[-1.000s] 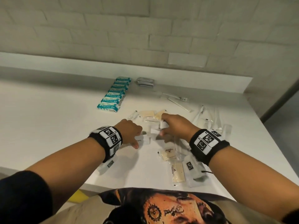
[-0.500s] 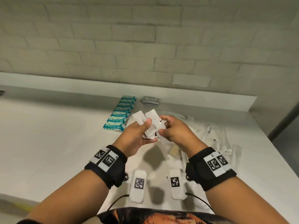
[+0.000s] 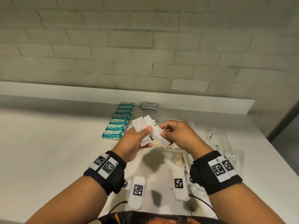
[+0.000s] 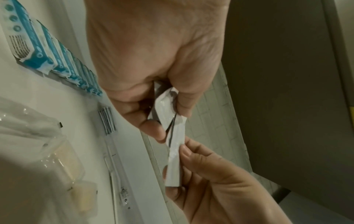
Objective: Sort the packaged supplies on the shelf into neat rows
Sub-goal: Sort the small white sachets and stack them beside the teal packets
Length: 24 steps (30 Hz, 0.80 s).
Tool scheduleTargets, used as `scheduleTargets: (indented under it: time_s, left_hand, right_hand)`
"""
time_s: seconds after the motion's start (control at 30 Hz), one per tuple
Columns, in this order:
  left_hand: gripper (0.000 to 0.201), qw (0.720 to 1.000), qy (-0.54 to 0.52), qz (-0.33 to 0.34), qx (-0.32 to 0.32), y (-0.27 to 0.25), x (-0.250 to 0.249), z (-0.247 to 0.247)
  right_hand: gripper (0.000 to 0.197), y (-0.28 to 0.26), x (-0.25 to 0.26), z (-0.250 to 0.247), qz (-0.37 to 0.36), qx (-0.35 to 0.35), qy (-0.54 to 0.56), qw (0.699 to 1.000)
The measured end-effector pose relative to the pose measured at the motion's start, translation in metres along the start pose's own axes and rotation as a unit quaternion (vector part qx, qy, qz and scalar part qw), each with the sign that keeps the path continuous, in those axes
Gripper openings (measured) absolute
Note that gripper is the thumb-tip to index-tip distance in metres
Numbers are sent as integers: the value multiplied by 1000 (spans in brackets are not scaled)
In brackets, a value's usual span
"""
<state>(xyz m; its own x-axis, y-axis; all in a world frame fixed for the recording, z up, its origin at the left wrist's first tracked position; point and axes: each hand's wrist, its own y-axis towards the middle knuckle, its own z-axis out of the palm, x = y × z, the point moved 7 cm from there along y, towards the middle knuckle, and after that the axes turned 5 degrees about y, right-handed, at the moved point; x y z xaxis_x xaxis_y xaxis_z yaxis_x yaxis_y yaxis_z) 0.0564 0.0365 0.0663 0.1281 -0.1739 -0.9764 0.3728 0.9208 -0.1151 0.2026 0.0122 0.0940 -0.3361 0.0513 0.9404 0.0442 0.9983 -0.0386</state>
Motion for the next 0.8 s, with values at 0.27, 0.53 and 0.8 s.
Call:
scheduleTargets:
  time_s: [0.27,0.53,0.8]
  left_hand:
    - [16,997,-45,-63,-23,-1,11,-7]
    - [27,997,-51,-9,55,-9,-4,15]
    - [32,997,20,19,76,-12,-7,16]
  right_hand:
    - [31,-9,15,-28,-73,-55,-69,993]
    - [41,-13,19,-9,-211,-109,47,970]
    - [12,-14,8,5,-27,-27,121,992]
